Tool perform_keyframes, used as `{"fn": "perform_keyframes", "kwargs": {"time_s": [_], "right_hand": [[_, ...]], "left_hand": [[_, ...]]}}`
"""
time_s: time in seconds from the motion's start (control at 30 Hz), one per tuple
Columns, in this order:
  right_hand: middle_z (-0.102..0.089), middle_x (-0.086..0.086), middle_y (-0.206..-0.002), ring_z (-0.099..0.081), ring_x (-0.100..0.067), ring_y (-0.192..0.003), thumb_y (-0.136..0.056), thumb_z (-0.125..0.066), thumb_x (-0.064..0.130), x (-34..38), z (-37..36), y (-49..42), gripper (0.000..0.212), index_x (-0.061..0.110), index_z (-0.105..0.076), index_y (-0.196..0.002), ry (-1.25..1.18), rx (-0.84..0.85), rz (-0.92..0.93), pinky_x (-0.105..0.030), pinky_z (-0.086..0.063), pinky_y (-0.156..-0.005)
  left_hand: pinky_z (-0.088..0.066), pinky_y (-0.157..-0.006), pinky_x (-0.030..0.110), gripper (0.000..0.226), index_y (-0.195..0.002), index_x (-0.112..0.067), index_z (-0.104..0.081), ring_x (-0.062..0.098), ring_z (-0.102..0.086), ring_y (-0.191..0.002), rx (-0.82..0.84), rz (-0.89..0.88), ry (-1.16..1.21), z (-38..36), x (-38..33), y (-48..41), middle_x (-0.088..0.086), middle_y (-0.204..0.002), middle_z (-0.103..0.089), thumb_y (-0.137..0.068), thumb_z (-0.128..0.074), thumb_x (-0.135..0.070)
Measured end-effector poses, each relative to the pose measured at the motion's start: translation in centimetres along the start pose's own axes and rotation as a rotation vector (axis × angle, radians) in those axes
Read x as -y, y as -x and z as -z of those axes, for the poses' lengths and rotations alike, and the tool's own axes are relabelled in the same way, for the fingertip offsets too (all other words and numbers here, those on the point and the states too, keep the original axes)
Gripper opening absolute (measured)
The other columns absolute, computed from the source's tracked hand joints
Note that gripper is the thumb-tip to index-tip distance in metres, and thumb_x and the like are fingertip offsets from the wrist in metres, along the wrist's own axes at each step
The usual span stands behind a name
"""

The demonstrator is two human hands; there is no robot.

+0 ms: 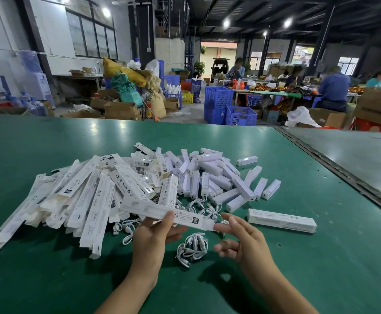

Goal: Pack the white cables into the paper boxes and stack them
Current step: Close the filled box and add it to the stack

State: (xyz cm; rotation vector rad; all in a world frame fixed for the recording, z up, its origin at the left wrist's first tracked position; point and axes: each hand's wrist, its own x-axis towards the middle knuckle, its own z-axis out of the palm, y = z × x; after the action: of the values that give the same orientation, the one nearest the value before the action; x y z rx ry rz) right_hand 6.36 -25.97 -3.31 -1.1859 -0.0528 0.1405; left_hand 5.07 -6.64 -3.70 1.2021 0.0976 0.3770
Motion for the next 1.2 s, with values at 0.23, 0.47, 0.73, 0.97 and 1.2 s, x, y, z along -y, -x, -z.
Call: {"fn": "perform_keyframes", "kwargs": {"time_s": [0.23,0.47,0.73,0.97,1.2], "right_hand": [[-0.07,-0.014,-0.092,-0.066,-0.025,-0.063,-0.072,-0.077,0.013,-0.4,-0.2,-0.1,0.03,0.006,-0.071,-0.101,0.058,-0.027,0.047,-0.026,-0.053,-0.052],[-0.073,-0.016,-0.087,-0.069,-0.026,-0.07,-0.068,-0.078,0.012,-0.8,0.1,-0.4,0.022,0.006,-0.074,-0.088,0.048,-0.107,0.101,-0.024,-0.056,-0.063],[-0.074,-0.018,-0.092,-0.072,-0.025,-0.075,-0.073,-0.077,0.01,-1.1,-0.7,-0.2,0.028,0.0,-0.071,-0.098,0.094,-0.078,0.084,-0.022,-0.056,-0.063],[-0.07,-0.007,-0.117,-0.064,-0.026,-0.052,-0.084,-0.053,0.054,-0.4,-0.9,0.6,0.05,0.031,-0.055,-0.129,0.051,0.16,-0.081,-0.024,-0.04,-0.048],[-0.066,-0.005,-0.127,-0.063,-0.024,-0.048,-0.086,-0.041,0.071,0.4,-1.2,1.2,0.058,0.038,-0.046,-0.134,-0.075,0.318,-0.102,-0.028,-0.048,-0.051]], "left_hand": [[-0.06,-0.063,0.027,0.037,-0.106,-0.003,-0.068,0.032,-0.076,-0.081,0.06,0.046,-0.02,0.0,0.1,0.2,0.014,-0.094,-0.077,-0.08,-0.068,-0.029],[-0.061,-0.064,0.029,0.02,-0.11,-0.001,-0.065,0.032,-0.076,-0.081,0.128,0.072,-0.087,-0.2,0.5,0.3,0.012,-0.095,-0.078,-0.094,-0.061,-0.013],[-0.061,-0.065,0.028,0.034,-0.109,-0.006,-0.066,0.031,-0.076,-0.083,0.08,0.046,-0.057,-0.8,0.6,0.9,0.011,-0.095,-0.078,-0.083,-0.067,-0.026],[-0.06,-0.065,0.026,0.026,-0.109,-0.002,-0.065,0.032,-0.076,-0.081,0.117,0.041,-0.039,-0.9,0.6,1.1,0.012,-0.094,-0.078,-0.088,-0.067,-0.017],[-0.06,-0.066,0.028,0.044,-0.109,-0.001,-0.065,0.034,-0.075,-0.084,0.119,0.088,0.002,-0.8,0.3,1.0,0.015,-0.097,-0.077,-0.078,-0.069,-0.031]]}}
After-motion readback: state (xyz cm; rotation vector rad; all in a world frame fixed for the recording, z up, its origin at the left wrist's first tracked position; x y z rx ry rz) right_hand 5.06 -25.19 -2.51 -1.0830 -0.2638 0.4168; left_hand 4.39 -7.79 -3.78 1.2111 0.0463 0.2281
